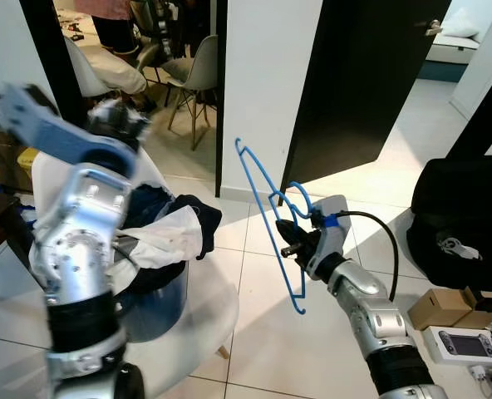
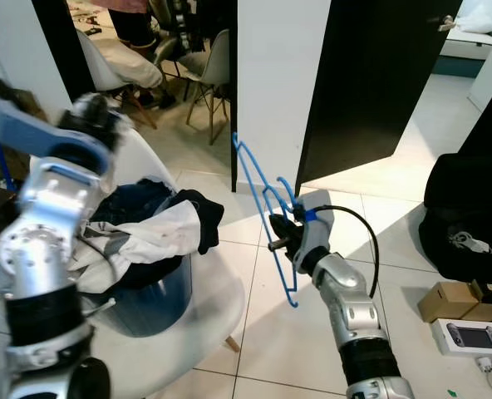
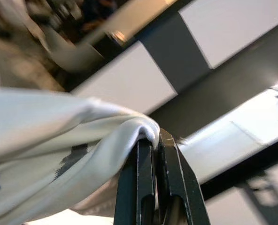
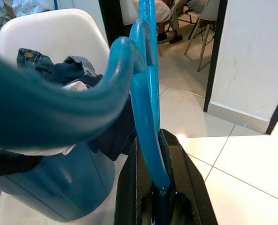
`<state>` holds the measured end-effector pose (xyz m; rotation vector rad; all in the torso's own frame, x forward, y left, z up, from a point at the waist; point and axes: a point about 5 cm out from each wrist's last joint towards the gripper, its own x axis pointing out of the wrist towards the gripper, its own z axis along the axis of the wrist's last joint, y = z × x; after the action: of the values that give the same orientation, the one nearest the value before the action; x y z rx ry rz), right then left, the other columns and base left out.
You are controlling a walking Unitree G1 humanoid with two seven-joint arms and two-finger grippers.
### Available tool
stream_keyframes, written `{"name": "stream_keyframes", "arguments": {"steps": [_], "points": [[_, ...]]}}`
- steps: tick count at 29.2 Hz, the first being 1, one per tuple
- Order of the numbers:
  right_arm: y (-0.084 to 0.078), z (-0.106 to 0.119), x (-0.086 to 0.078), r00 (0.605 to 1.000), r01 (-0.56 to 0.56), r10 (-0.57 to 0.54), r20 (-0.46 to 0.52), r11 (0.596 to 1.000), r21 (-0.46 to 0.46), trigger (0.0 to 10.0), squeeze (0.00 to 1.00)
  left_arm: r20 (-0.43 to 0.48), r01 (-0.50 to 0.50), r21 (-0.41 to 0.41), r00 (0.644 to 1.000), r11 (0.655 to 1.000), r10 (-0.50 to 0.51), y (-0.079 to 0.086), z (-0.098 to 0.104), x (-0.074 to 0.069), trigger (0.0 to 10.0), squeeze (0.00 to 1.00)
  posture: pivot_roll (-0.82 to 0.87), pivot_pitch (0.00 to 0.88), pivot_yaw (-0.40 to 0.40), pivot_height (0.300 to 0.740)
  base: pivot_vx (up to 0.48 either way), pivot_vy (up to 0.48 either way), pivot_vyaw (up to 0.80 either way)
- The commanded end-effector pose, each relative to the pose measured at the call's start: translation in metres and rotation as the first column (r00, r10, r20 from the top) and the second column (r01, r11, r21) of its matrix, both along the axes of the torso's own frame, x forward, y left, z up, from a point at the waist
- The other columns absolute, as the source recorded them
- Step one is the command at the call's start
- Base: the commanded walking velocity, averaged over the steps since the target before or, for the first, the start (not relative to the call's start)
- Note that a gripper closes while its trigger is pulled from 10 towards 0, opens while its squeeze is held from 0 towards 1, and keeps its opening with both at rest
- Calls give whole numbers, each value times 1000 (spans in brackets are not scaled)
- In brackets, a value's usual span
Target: Hang hanger
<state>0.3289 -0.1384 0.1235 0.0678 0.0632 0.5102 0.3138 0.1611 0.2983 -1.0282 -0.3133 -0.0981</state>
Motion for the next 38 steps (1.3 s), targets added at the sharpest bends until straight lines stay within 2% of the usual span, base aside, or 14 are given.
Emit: {"name": "stream_keyframes", "arguments": {"steps": [1, 5, 7, 11, 17, 22, 23, 24, 25, 26, 31, 34, 37, 38], "points": [[-2, -2, 0, 1000, 7, -7, -12, 1000, -1, 10000, 0, 45, -2, -60, 999, 998, 4, 3, 9, -5, 0, 0, 3, 41, -35, 740, 0, 0, 0], [-3, -2, 0, 1000, 2, -2, -16, 1000, 1, 10000, 0, -214, -94, -128, 975, 987, 65, 15, -38, -11, 0, 0, 17, 45, -42, 740, 0, 0, 0], [-3, -2, 0, 1000, 2, -2, -16, 1000, 1, 10000, 0, -214, -94, -128, 975, 987, 65, 15, -38, -11, 0, 0, 17, 45, -42, 740, 0, 0, 0], [-3, -2, 0, 1000, -2, 2, -18, 1000, 2, 10000, 0, -454, -260, -46, 866, 964, 212, 42, -91, -27, 0, 0, 18, 47, -44, 740, 0, 0, 0], [-3, -3, 0, 1000, -5, 5, -21, 1000, 4, 10000, 0, -541, -322, 23, 792, 946, 283, 64, -116, -32, 0, 0, 19, 44, -46, 740, 0, 0, 0], [-2, -3, 0, 1000, -6, 6, -21, 1000, 3, 10000, 0, -529, -321, 49, 795, 946, 297, 66, -114, -31, 0, 0, 17, 43, -46, 740, 0, 0, 0], [-3, -2, 0, 1000, -4, 4, -20, 1000, 2, 10000, 0, -426, -281, 155, 846, 947, 321, 65, -95, -23, 3725, 176, 11, 44, -41, 740, 0, 0, 0], [-3, -2, 0, 1000, -4, 4, -20, 1000, 2, 10000, 0, -426, -281, 155, 846, 947, 321, 65, -95, -23, 3725, 176, 11, 44, -41, 740, 0, 0, 0], [-3, -2, 0, 1000, -2, 2, -19, 1000, 2, 10000, 0, -373, -257, 210, 871, 943, 320, 63, -85, -20, 4588, 600, 10, 45, -42, 740, 0, 0, 0], [-3, -2, 0, 1000, -1, 1, -19, 1000, 1, 10000, 0, -336, -234, 252, 889, 939, 312, 60, -78, -18, 10000, 1000, 10, 45, -41, 740, 0, 0, 0], [-3, -2, 0, 1000, -1, 1, -18, 1000, 0, 10000, 0, -284, -225, 339, 901, 913, 328, 59, -66, -18, 10000, 1000, 9, 46, -40, 740, 0, 0, 0], [-3, -2, 0, 1000, 0, 0, -18, 1000, 2, 10000, 0, -162, -270, 517, 901, 812, 403, 62, -44, -22, 10000, 1000, 11, 48, -43, 740, 0, 0, 0], [-3, -2, 0, 1000, 0, 0, -19, 1000, 2, 10000, 0, -140, -277, 553, 899, 786, 415, 63, -41, -23, 10000, 1000, 11, 48, -43, 740, 0, 0, 0], [-3, -2, 0, 1000, 0, 0, -19, 1000, 3, 10000, 0, -111, -286, 610, 893, 739, 437, 64, -36, -23, 10000, 1000, 15, 50, -45, 740, 0, 0, 0]]}}
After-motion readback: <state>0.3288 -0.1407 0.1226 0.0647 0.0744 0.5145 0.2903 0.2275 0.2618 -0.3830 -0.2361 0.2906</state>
